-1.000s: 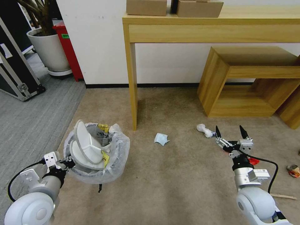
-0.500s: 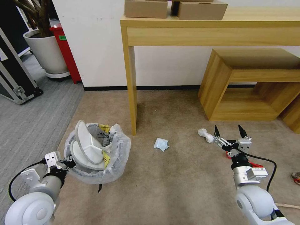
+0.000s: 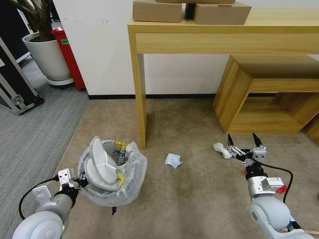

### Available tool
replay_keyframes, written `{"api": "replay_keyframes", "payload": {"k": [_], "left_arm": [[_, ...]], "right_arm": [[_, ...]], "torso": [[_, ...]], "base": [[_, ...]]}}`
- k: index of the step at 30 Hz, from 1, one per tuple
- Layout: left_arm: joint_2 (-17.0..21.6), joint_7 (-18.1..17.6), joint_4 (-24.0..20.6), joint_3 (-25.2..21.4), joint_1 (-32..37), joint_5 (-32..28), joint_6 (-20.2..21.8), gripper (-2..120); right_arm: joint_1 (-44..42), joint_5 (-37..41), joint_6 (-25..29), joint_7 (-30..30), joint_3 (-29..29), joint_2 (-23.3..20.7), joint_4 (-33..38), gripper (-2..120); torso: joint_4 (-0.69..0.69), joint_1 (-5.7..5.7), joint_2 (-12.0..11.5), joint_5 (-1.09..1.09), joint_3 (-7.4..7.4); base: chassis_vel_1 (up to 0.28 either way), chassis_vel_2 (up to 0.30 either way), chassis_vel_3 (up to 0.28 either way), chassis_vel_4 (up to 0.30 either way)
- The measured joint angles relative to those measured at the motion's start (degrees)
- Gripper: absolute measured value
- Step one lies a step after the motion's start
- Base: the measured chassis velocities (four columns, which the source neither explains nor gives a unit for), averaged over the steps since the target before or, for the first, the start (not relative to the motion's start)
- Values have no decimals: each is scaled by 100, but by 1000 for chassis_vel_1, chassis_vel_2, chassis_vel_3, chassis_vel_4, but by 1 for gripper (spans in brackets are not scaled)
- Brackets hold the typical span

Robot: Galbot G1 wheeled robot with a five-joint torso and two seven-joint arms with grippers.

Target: Pick up the trash bin and place the garbage on the floor into it.

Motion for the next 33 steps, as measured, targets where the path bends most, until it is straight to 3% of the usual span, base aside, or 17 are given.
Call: {"api": "replay_keyframes", "payload": {"k": [33], "left_arm": [[15, 2, 282, 44, -172, -20, 0, 0]], "right_arm": [[252, 19, 176, -93, -308, 6, -241, 100]], "torso": [[0, 0, 0, 0, 0]], "base": [[-50, 50, 49, -55]]}}
